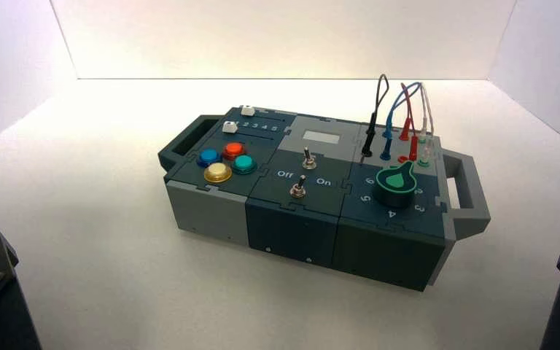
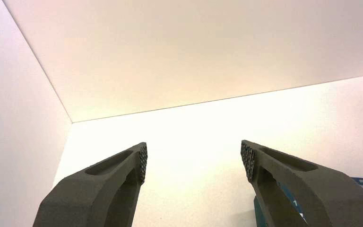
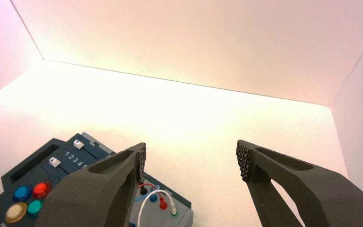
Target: Open both grippers.
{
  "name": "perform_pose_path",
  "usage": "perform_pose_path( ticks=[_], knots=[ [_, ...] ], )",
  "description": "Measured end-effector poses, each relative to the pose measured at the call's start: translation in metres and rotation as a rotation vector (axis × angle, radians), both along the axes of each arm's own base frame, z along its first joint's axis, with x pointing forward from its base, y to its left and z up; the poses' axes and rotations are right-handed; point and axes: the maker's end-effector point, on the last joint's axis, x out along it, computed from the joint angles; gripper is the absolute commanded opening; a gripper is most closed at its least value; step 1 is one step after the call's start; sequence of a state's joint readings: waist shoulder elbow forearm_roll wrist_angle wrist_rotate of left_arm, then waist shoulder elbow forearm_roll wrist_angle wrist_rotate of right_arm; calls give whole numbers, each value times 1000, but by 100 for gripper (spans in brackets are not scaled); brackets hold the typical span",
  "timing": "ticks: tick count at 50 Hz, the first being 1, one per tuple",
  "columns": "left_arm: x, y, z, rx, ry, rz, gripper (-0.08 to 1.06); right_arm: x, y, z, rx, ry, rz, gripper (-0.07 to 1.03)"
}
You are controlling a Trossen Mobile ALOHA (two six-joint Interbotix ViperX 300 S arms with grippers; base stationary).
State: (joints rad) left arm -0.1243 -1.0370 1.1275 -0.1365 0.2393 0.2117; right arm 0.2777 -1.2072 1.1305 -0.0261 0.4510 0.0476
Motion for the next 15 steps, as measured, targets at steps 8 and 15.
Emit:
perform_pose_path(
  ticks=[8,15],
  knots=[
    [1,0,-2,4,7,-2,102,0,0,0,1,0,0,99],
    [1,0,-2,3,9,-2,102,0,0,0,1,-1,1,99]
  ],
)
